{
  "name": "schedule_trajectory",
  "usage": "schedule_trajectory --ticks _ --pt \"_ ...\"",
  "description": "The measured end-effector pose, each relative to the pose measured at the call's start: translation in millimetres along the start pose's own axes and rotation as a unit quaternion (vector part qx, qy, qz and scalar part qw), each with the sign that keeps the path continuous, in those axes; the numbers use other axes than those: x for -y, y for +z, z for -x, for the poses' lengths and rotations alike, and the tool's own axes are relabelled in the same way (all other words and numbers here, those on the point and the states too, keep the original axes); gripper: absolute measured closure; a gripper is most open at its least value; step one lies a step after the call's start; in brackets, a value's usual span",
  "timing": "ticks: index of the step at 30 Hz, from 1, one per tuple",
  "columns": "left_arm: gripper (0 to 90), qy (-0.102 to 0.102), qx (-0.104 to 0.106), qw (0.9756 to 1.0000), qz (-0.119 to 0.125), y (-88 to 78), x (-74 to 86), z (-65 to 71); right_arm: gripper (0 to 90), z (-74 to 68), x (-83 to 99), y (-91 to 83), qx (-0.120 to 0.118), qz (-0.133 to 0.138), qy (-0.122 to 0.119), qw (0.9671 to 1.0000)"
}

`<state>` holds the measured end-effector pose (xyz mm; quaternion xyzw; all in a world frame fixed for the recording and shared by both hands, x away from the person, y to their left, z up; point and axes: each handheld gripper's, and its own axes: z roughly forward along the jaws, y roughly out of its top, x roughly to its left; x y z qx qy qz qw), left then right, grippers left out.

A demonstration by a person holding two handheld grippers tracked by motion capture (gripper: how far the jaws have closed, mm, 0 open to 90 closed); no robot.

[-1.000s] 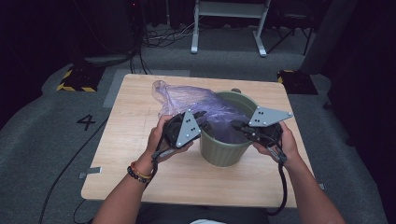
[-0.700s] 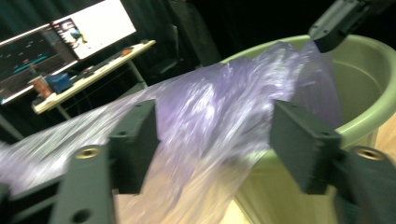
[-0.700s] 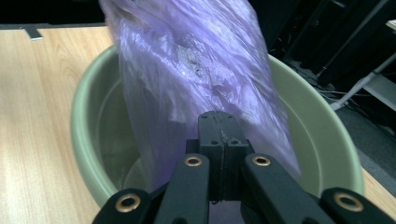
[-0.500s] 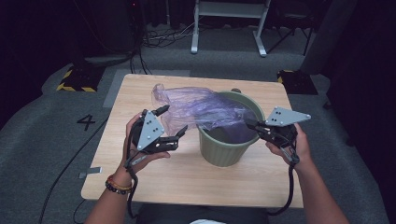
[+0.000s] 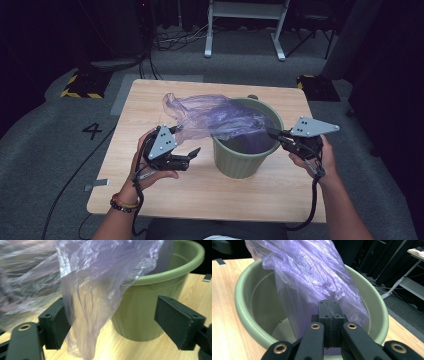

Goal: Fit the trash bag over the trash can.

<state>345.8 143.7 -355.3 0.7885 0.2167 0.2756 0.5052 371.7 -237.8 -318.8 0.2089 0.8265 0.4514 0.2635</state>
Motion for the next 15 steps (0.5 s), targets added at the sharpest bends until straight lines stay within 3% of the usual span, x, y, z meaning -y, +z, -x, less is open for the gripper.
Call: schedule_trajectory --ticks 2,3,4,5,6,9,12,14,15 --pt "31.0 0.012 -0.001 0.9999 -0.002 5.9 -4.6 2.0 90.0 1.6 2.2 -1.4 -0.002 0.002 0.004 1.0" --pt "37.9 0.026 0.009 0.9996 -0.004 8.8 -7.1 2.2 90.0 2.2 3.0 -1.7 -0.003 0.003 0.005 1.0" --pt "46.0 0.029 0.007 0.9996 -0.004 10.5 -8.5 2.7 90.0 3.4 4.4 -2.3 -0.002 0.002 0.008 1.0" --pt "47.6 0.031 0.005 0.9995 -0.005 12.8 -10.3 2.9 90.0 4.2 5.2 -2.7 -0.001 0.003 0.01 0.9999" --pt "57.2 0.036 0.012 0.9992 -0.009 14.6 -11.9 2.7 90.0 5.0 6.5 -3.5 -0.002 0.003 0.012 0.9999" --pt "78.9 0.061 0.006 0.9981 -0.005 17.6 -16.7 5.6 89.9 7.1 11.0 -7.4 0.0 0.008 0.017 0.9998" --pt "86.9 0.074 -0.005 0.9972 -0.002 18.4 -20.5 8.6 89.0 9.3 14.5 -10.8 0.005 0.01 0.023 0.9997" --pt "89.4 0.081 0.01 0.9966 0.007 16.6 -22.3 11.1 89.0 11.1 16.8 -12.5 0.006 0.012 0.028 0.9995" --pt "89.6 0.085 0.007 0.9964 0.006 16.3 -22.8 12.2 89.0 12.1 18.3 -13.2 0.009 0.011 0.029 0.9995"
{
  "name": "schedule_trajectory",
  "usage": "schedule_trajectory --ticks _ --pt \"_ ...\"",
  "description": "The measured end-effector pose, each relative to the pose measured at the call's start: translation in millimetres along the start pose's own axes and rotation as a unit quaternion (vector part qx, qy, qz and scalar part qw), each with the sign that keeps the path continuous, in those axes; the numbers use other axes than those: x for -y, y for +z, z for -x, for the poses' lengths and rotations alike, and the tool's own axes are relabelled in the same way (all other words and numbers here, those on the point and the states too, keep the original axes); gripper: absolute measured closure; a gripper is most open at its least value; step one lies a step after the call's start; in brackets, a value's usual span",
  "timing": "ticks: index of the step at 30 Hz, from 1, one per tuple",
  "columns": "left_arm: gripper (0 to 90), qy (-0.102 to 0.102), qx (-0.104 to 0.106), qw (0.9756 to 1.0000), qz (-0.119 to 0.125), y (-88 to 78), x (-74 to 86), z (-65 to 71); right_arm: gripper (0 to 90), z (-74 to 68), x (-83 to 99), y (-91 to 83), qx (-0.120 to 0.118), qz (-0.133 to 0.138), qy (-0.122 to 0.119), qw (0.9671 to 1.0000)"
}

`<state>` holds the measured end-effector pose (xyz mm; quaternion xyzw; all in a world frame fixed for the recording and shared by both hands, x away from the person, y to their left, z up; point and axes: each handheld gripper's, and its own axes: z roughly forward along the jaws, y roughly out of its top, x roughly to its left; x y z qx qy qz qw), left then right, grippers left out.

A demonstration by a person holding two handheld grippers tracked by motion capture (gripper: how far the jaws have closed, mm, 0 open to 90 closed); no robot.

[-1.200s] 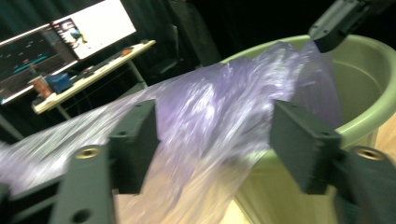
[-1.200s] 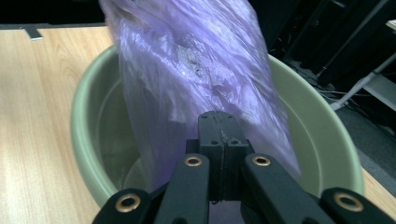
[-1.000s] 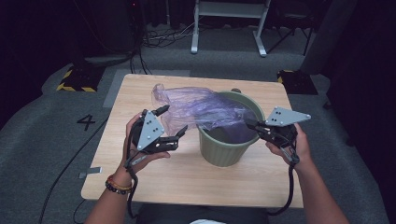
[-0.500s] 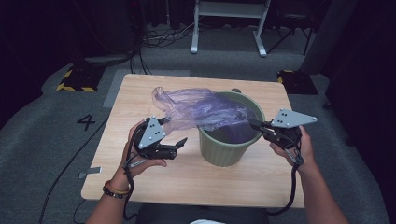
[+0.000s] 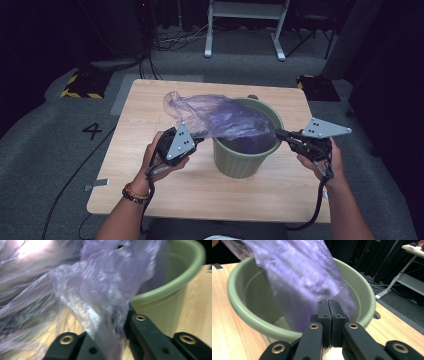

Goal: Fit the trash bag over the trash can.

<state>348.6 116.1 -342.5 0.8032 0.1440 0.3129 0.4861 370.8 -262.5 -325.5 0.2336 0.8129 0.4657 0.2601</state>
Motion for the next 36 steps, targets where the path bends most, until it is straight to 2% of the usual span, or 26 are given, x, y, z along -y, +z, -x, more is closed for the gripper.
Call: schedule_trajectory --ticks 2,5,7,8,10,11,12,15,16,17,19,20,22,24,26,30,32,36 --pt "89.8 0.004 0.006 0.9999 0.01 -1.0 -0.7 1.9 87.6 1.2 1.6 -0.9 0.002 0.0 0.002 1.0" --pt "89.9 0.007 0.012 0.9998 0.01 0.4 -3.1 2.9 83.1 3.7 3.8 -2.4 0.007 -0.001 0.008 0.9999" --pt "89.9 0.004 0.021 0.9997 0.014 3.1 -5.3 2.4 71.7 4.0 3.7 -3.9 0.012 0.004 0.013 0.9998" --pt "89.9 0.007 0.022 0.9997 0.011 5.0 -6.9 3.0 68.6 3.3 2.8 -5.0 0.012 0.008 0.01 0.9998" --pt "89.9 0.017 0.024 0.9995 0.009 8.8 -11.1 5.4 56.3 0.2 -1.0 -7.5 0.007 0.024 0.003 0.9997" --pt "89.9 0.02 0.025 0.9994 0.01 10.1 -12.8 6.4 50.7 -3.0 -5.0 -8.2 0.005 0.032 -0.003 0.9995" --pt "89.9 0.026 0.026 0.9993 0.008 11.9 -15.0 8.0 49.3 -5.5 -7.6 -8.4 -0.002 0.034 -0.01 0.9994" --pt "89.9 0.038 0.027 0.9989 0.005 16.0 -21.3 11.5 41.6 -17.9 -19.1 -5.7 -0.024 0.029 -0.051 0.998" --pt "89.9 0.039 0.028 0.9988 0.006 17.1 -22.4 11.8 36.4 -26.2 -26.7 -3.2 -0.029 0.026 -0.071 0.9967" --pt "89.9 0.042 0.027 0.9987 0.006 18.1 -23.7 12.1 36.4 -26.2 -26.7 -3.2 -0.029 0.026 -0.071 0.9967" --pt "89.9 0.042 0.032 0.9986 0.008 19.3 -25.9 12.1 36.3 -34.8 -33.9 0.7 -0.049 0.026 -0.093 0.9941" --pt "89.9 0.043 0.03 0.9986 0.005 19.2 -26.6 12.4 36.2 -38.2 -36.9 4.0 -0.048 0.02 -0.101 0.9935" --pt "89.9 0.046 0.032 0.9984 0.006 19.5 -28.2 12.7 38.4 -40.9 -41.5 11.6 -0.043 0.005 -0.107 0.9933" --pt "89.9 0.049 0.032 0.9983 0.008 18.8 -29.9 12.6 49.3 -40.6 -44.9 20.2 -0.046 -0.008 -0.104 0.9935" --pt "89.9 0.049 0.034 0.9982 0.009 18.1 -31.1 12.2 62.3 -39.7 -47.6 29.1 -0.035 -0.027 -0.103 0.9937" --pt "89.7 0.049 0.039 0.998 0.012 17.5 -32.2 10.4 81.1 -37.1 -47.9 40.4 -0.037 -0.048 -0.097 0.9934" --pt "88.4 0.048 0.038 0.9981 0.011 16.6 -31.9 9.8 90.0 -34.0 -46.2 42.8 -0.042 -0.054 -0.085 0.994" --pt "82.8 0.048 0.042 0.9979 0.01 13.2 -30.2 9.8 90.0 -26.8 -40.3 43.1 -0.039 -0.073 -0.062 0.9946"
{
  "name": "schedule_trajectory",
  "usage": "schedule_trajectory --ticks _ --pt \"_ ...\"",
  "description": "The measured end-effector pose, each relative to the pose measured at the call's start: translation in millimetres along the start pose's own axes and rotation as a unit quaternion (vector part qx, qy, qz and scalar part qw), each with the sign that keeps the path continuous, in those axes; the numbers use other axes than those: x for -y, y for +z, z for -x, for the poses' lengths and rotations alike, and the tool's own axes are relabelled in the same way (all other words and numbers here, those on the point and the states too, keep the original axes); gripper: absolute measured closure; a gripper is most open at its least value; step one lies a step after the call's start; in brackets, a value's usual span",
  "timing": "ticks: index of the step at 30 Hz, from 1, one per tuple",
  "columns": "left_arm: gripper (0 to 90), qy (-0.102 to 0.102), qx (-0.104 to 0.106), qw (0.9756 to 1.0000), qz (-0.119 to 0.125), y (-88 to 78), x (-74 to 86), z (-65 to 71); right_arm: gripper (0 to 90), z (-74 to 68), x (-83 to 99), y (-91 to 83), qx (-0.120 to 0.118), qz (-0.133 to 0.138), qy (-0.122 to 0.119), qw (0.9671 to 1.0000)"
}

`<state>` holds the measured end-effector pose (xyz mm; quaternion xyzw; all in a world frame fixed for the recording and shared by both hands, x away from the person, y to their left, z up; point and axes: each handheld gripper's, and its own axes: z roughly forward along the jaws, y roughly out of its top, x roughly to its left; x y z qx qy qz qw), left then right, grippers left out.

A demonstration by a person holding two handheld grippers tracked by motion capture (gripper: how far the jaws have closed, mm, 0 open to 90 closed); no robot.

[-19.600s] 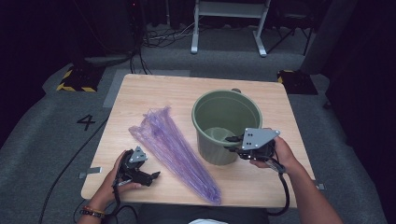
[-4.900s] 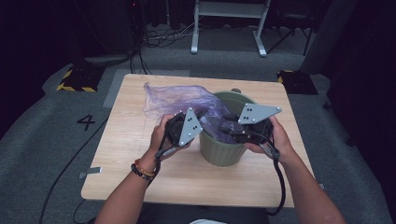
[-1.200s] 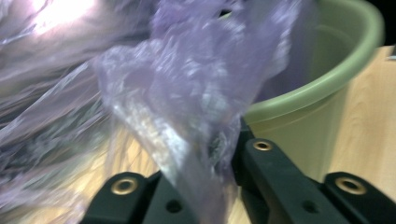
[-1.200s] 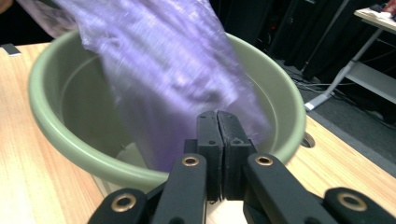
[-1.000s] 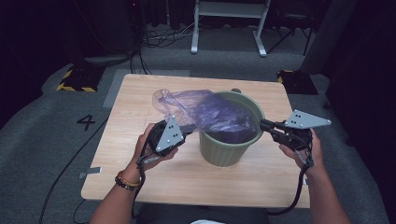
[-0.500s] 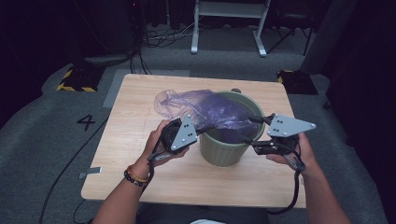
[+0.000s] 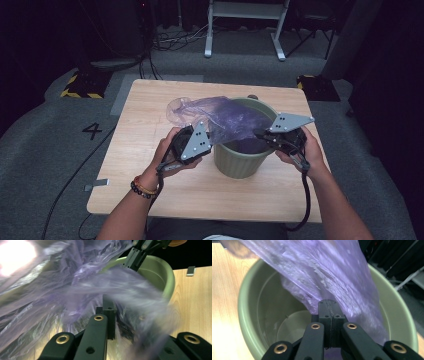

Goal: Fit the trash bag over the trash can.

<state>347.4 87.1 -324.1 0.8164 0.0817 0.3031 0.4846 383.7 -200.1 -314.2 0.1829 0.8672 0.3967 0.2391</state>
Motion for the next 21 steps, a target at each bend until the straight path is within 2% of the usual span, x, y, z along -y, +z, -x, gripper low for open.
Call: schedule_trajectory --ticks 2,4,6,8,9,10,11,12,15,19,20,21 --pt "76.6 -0.001 0.0 1.0 0.001 -2.5 0.4 0.7 90.0 2.2 4.2 -0.8 0.0 -0.007 0.01 0.9999" --pt "75.0 -0.002 0.004 1.0 0.002 -5.1 0.7 0.3 90.0 3.8 7.9 -2.5 0.0 -0.009 0.014 0.9999" --pt "71.8 -0.007 -0.001 1.0 0.001 -7.3 1.2 -0.4 90.0 5.0 10.3 -4.5 0.003 -0.005 0.022 0.9997" --pt "77.7 -0.009 0.01 0.9999 0.005 -9.3 2.1 -1.2 90.0 5.0 11.8 -6.7 0.002 0.0 0.024 0.9997" --pt "80.5 -0.008 0.009 0.9999 0.004 -9.3 2.1 -1.2 84.2 4.4 12.1 -7.9 0.004 0.006 0.02 0.9998" --pt "83.2 -0.005 0.007 1.0 0.001 -8.8 1.8 -1.0 74.4 3.1 11.9 -9.3 0.008 0.015 0.015 0.9997" --pt "87.4 -0.003 0.009 1.0 0.002 -8.0 1.5 -1.1 60.2 1.5 10.9 -11.3 0.019 0.029 0.012 0.9993" --pt "88.4 -0.004 0.012 0.9999 0.003 -7.4 1.3 -1.2 57.5 -0.5 9.6 -13.1 0.023 0.041 0.002 0.9989" --pt "89.7 0.001 0.017 0.9999 0.002 -3.4 -0.9 -0.3 42.8 -8.0 3.0 -15.2 0.009 0.061 -0.03 0.9976" --pt "89.8 0.008 0.026 0.9996 0.004 1.5 -5.0 2.6 38.3 -21.7 -12.0 -8.0 0.003 0.055 -0.075 0.9957" --pt "89.8 0.008 0.028 0.9996 0.005 1.7 -5.6 3.3 39.1 -23.3 -15.1 -5.1 0.006 0.051 -0.08 0.9955" --pt "89.8 0.012 0.029 0.9995 0.007 2.1 -6.5 3.6 44.5 -23.9 -17.0 -2.6 0.012 0.046 -0.082 0.9955"
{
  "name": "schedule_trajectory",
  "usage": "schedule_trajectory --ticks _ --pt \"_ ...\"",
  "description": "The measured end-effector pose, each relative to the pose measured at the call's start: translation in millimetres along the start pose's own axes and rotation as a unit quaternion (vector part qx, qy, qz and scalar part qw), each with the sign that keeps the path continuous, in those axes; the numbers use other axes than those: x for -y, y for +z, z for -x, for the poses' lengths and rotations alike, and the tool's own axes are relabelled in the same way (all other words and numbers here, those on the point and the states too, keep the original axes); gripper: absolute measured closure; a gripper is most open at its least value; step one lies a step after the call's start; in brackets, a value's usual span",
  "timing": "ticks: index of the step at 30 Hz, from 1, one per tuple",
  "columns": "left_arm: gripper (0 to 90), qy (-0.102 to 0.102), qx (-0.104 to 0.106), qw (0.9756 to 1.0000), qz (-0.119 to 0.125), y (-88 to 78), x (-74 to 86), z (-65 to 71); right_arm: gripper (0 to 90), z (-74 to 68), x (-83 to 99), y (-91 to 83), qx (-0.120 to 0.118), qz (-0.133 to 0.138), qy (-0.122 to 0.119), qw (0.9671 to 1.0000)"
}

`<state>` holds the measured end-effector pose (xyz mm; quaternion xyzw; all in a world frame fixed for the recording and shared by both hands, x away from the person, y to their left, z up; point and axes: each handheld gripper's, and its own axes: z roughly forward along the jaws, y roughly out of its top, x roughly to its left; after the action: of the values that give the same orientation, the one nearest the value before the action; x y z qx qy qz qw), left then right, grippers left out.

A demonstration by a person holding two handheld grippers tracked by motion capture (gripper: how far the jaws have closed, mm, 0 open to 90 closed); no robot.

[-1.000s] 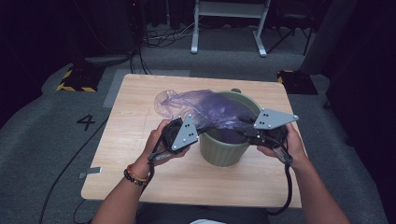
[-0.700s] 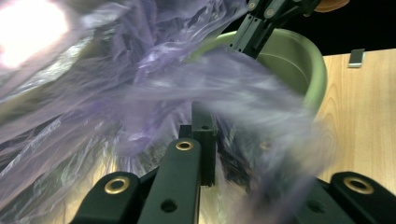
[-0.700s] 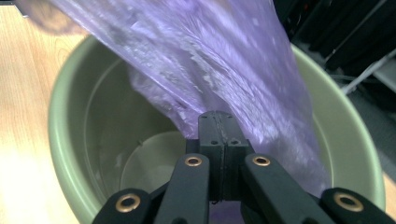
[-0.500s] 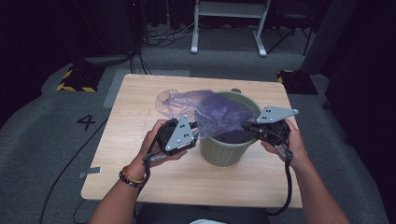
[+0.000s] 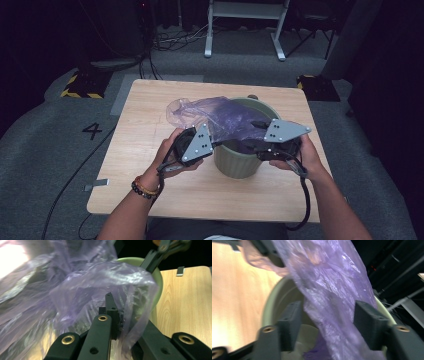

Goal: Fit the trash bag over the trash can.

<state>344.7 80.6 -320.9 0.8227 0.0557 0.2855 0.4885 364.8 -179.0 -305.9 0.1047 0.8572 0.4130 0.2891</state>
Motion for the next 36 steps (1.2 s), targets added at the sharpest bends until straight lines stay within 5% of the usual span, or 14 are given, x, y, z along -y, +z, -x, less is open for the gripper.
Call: schedule_trajectory --ticks 4,7,10,16,19,26,30,36 --pt "89.8 0.005 0.004 1.0 0.003 0.1 -2.6 3.0 76.2 4.1 1.1 10.5 0.001 -0.016 0.01 0.9998" --pt "89.3 0.007 0.006 1.0 0.001 0.4 -3.0 4.4 90.0 5.6 6.4 9.8 -0.005 -0.017 0.023 0.9996" --pt "83.6 0.003 0.005 1.0 0.002 -0.1 -2.5 5.9 90.0 7.2 12.4 4.1 -0.002 -0.018 0.035 0.9992" --pt "55.9 -0.011 -0.003 0.9999 -0.009 -4.5 0.5 10.6 90.0 15.0 32.0 -16.1 0.005 -0.016 0.076 0.997" --pt "51.3 -0.016 -0.009 0.9997 -0.014 -6.7 3.0 11.4 90.0 18.0 39.7 -23.3 0.01 -0.015 0.093 0.9955" --pt "83.1 0.007 0.013 0.9998 -0.016 -0.4 3.9 16.3 90.0 20.2 53.1 -29.9 0.01 0.002 0.12 0.9927" --pt "89.7 0.009 0.022 0.9996 -0.015 5.6 3.3 16.4 78.9 19.4 53.6 -32.8 0.01 0.01 0.116 0.9931" --pt "89.9 0.012 0.027 0.9994 -0.015 9.7 -0.1 16.9 50.4 20.5 48.9 -41.4 0.026 0.034 0.12 0.9919"
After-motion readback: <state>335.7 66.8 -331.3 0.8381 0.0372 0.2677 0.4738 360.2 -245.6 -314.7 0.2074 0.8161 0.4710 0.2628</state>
